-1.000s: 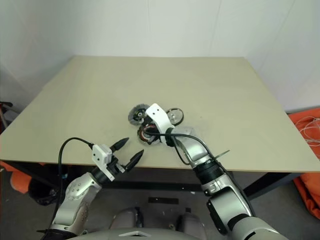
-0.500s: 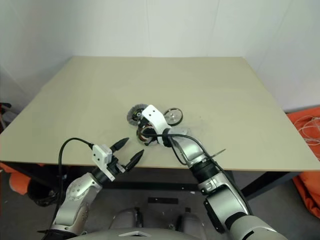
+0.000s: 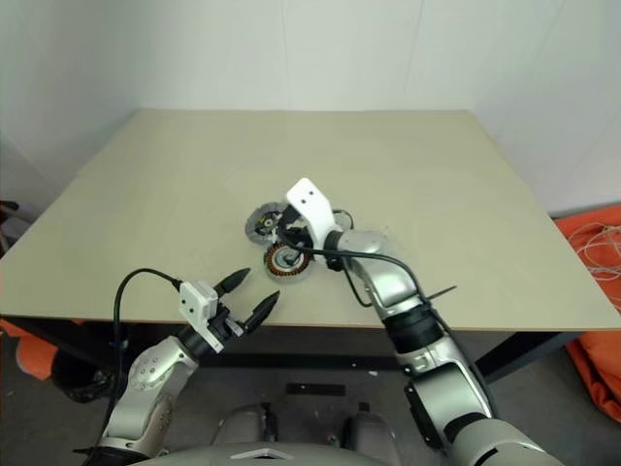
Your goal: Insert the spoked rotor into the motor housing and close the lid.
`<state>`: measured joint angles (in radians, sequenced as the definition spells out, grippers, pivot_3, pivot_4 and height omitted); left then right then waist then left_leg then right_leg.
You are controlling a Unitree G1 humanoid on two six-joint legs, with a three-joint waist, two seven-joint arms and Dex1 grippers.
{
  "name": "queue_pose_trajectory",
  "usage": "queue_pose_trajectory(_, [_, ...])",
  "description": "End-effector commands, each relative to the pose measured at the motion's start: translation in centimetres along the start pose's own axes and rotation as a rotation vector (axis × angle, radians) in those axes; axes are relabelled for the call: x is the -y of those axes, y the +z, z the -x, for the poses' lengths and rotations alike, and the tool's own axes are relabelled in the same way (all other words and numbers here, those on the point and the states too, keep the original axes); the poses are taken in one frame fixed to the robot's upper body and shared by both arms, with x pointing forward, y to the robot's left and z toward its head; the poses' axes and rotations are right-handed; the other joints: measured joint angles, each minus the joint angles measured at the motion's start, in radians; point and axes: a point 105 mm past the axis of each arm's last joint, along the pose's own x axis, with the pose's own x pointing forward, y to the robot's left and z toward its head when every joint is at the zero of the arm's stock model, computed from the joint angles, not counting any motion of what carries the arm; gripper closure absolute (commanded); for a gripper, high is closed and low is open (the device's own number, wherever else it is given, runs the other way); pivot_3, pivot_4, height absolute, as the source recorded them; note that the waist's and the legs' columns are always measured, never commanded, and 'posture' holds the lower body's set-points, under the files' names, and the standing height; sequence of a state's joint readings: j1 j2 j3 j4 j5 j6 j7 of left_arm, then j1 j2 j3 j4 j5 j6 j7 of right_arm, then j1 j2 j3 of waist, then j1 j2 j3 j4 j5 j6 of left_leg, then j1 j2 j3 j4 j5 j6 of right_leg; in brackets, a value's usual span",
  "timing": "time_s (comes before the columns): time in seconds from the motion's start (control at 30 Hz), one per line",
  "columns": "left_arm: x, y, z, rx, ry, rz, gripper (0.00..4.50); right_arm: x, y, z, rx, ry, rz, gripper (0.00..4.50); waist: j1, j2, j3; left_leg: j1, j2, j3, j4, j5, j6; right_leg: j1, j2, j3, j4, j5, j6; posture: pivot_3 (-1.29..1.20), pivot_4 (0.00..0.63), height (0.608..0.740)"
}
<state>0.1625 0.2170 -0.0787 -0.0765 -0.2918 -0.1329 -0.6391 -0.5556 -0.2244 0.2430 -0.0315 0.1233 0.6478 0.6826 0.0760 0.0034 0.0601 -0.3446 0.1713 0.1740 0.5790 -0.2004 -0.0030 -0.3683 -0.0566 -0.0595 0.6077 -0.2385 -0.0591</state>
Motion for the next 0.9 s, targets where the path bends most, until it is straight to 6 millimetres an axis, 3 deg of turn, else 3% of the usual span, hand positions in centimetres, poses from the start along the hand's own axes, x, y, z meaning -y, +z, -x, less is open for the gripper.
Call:
queue_pose_trajectory(0.03, [0.2, 1.5, -0.5, 0.049, -0.022, -0.026, 0.0, 1.0, 1.3, 1.9, 0.04, -0.045, 0.013, 4.48, 0.0, 0.0, 0.0, 0.0, 0.0, 0.0, 0.0, 0.0, 0.0, 0.0, 0.0, 0.0, 0.0, 0.0, 0.0, 0.0, 0.0, 0.74])
queue_pose_trajectory(0.13, [0.1, 1.5, -0.5, 0.049, -0.023, -0.023, 0.0, 3.6, 0.0, 3.5, -0.007, -0.174, -0.028, 4.48, 0.0, 0.0, 0.0, 0.001, 0.0, 0.0, 0.0, 0.0, 0.0, 0.001, 0.0, 0.0, 0.0, -0.002, 0.003, 0.0, 0.0, 0.74])
queue_pose_trajectory(0.23, [0.1, 1.5, -0.4, 0.048, -0.021, -0.019, 0.0, 4.9, -0.4, 4.3, -0.012, -0.228, -0.074, 4.48, -0.001, 0.0, 0.0, 0.002, 0.0, 0.0, 0.0, 0.0, 0.0, 0.001, 0.0, 0.0, 0.0, -0.003, 0.006, 0.0, 0.0, 0.74])
queue_pose_trajectory(0.5, [0.1, 1.5, -0.3, 0.043, -0.013, -0.015, 0.0, 7.2, -1.5, 4.6, -0.033, -0.371, -0.242, 2.01, -0.004, 0.0, 0.0, 0.001, 0.0, 0.0, 0.0, 0.0, 0.0, 0.0, 0.0, 0.0, 0.0, 0.0, 0.0, 0.0, 0.0, 0.74])
queue_pose_trajectory(0.9, [0.0, 1.4, -0.4, 0.041, -0.008, -0.007, 0.0, 7.7, -3.6, 4.1, -0.134, -0.436, -0.684, 2.01, -0.004, 0.0, 0.0, 0.001, 0.0, 0.0, 0.0, 0.002, -0.003, 0.0, 0.0, 0.0, 0.001, 0.0, 0.0, 0.0, 0.0, 0.74])
